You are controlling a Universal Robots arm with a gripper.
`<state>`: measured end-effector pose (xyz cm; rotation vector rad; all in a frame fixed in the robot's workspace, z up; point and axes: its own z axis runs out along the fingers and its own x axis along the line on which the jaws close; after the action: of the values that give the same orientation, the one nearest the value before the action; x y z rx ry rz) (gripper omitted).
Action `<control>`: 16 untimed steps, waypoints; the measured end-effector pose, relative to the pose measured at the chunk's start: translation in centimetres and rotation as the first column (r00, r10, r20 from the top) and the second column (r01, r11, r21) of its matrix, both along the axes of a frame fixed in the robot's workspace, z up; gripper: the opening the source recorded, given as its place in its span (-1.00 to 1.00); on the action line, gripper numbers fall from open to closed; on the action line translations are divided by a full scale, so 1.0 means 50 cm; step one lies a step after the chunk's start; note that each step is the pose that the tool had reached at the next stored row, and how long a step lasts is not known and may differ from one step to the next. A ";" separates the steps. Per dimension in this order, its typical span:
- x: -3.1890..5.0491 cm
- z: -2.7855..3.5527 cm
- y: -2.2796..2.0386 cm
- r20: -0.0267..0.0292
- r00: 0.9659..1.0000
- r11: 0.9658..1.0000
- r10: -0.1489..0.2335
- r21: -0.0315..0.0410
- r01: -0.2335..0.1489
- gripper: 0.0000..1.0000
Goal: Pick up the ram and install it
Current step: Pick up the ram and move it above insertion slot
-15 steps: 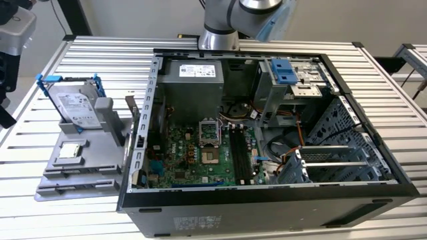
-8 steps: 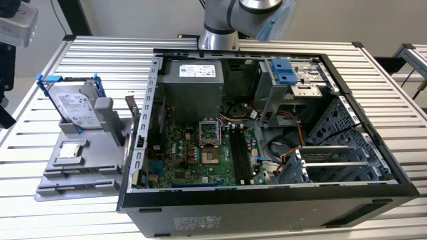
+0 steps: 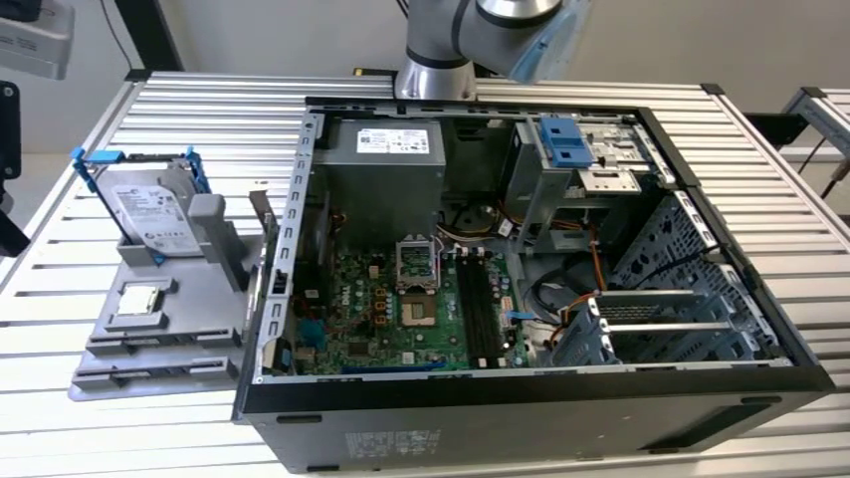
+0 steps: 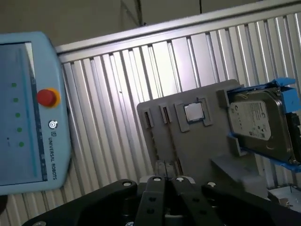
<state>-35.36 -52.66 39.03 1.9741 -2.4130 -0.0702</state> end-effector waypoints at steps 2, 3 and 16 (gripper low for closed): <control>0.000 0.000 0.0000 0.002 0.999 0.999 0.036 0.000 -0.036 -1.00; 0.000 0.000 0.0000 0.004 0.999 0.999 0.054 0.000 -0.054 -1.00; 0.000 -0.010 0.0001 0.035 0.961 0.962 0.274 -0.006 -0.274 -1.00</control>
<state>-35.35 -52.66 38.53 2.3049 -2.1316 -0.0281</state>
